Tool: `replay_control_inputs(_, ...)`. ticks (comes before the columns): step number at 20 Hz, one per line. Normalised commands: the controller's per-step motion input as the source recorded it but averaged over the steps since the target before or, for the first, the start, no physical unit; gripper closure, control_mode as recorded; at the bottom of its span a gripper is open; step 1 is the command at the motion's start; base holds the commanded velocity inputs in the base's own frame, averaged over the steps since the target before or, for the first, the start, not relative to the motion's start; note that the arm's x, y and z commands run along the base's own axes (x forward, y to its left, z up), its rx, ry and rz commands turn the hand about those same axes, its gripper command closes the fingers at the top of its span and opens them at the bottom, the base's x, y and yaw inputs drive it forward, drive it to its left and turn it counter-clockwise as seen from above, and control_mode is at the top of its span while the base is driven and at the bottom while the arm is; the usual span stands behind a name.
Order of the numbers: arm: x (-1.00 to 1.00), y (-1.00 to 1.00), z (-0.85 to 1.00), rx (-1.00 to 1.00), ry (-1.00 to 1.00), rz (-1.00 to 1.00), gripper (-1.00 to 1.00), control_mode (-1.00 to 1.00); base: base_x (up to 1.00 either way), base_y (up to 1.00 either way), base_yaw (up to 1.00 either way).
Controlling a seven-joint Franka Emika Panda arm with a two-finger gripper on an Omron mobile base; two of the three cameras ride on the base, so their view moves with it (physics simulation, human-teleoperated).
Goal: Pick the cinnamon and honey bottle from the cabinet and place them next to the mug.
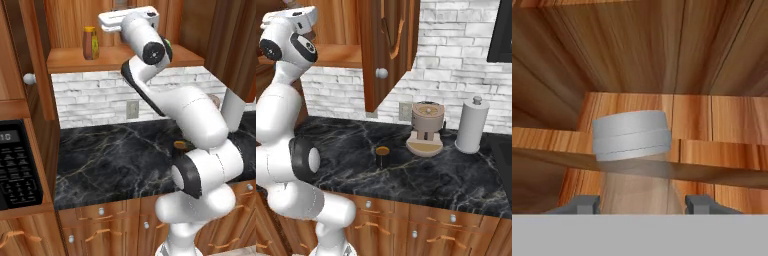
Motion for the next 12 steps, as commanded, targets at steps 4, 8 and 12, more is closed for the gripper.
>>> replay_control_inputs(4, -1.0, -0.24, -0.21, 0.03, -0.05, 0.0, 1.0, -1.0, 0.0, 0.0, 0.0)
replay_control_inputs(8, -1.0, -0.34, -0.08, 0.04, -0.06, 0.0, 1.0, -1.0, 0.0, 0.0, 0.0)
replay_control_inputs(12, -1.0, -0.52, -0.35, 0.07, -0.06, 0.0, 1.0, -1.0, 0.0, 0.0, 0.0)
